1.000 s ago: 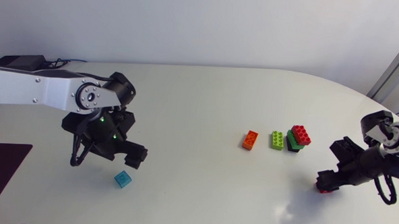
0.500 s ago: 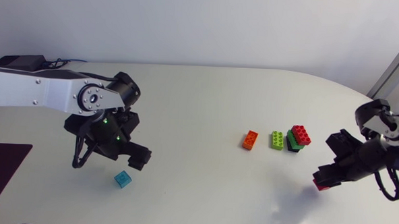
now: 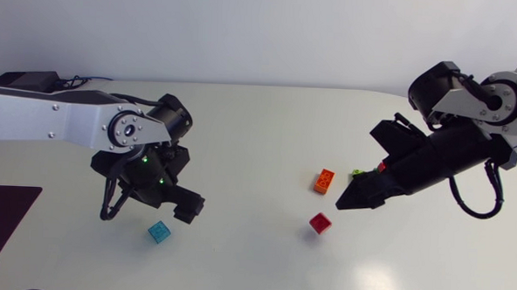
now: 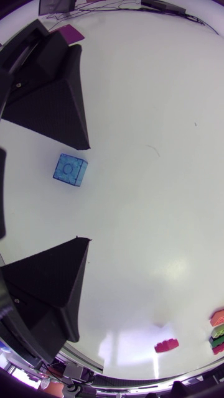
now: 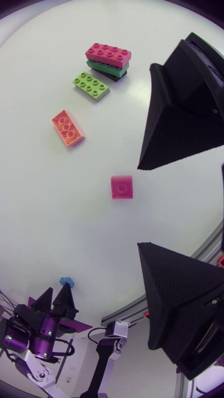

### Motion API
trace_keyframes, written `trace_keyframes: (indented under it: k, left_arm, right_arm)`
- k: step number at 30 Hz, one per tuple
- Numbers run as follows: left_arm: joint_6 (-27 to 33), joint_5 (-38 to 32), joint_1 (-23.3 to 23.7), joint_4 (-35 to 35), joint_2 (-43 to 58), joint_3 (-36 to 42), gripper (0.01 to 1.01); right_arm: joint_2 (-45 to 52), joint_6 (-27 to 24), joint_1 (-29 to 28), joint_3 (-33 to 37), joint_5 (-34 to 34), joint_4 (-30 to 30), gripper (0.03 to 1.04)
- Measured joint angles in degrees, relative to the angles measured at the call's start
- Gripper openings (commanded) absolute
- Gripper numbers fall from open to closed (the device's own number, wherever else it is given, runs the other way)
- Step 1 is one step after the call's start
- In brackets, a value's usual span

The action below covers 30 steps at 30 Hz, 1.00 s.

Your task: Sort duplo bricks by size, large to the right and small to the left

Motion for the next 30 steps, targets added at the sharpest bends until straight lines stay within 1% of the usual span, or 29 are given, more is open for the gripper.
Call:
trace_keyframes:
  k: [4,8,11,15,21,23,25,28,30]
  left_arm:
    - [-0.1,1.0,-0.9,0.9,0.0,0.3,0.975]
    - [-0.2,3.0,-3.7,1.5,1.4,3.0,0.975]
    - [-0.2,3.8,-6.0,2.3,3.4,6.1,0.975]
    - [-0.3,4.2,-7.7,3.8,6.6,9.8,0.975]
    - [-1.2,4.6,-10.3,7.3,14.1,16.5,0.974]
    - [-1.2,4.9,-11.3,7.4,15.9,18.3,0.974]
    - [-1.2,5.3,-12.1,7.6,16.7,19.4,0.974]
    - [-1.2,5.5,-12.2,7.7,16.5,19.5,0.974]
    - [-1.2,5.5,-11.4,8.0,16.0,18.9,0.974]
  right_arm:
    - [-0.1,0.1,-1.1,0.0,0.3,0.0,1.00]
    - [-2.2,-0.1,-4.5,-1.7,3.1,0.4,1.00]
    - [-4.7,-0.1,-5.0,-5.4,7.4,3.2,1.00]
    - [-5.2,-0.1,-5.0,-9.0,12.3,7.0,1.00]
    - [-7.3,-0.8,-6.5,-11.3,14.5,8.2,1.00]
    - [-8.3,-0.8,-6.8,-12.6,15.8,9.6,1.00]
    - [-8.3,-0.6,-5.8,-13.6,17.9,11.6,1.00]
    - [-6.2,0.8,-1.4,-13.7,20.3,14.3,1.00]
    - [-3.1,1.7,1.8,-12.2,21.3,14.6,1.00]
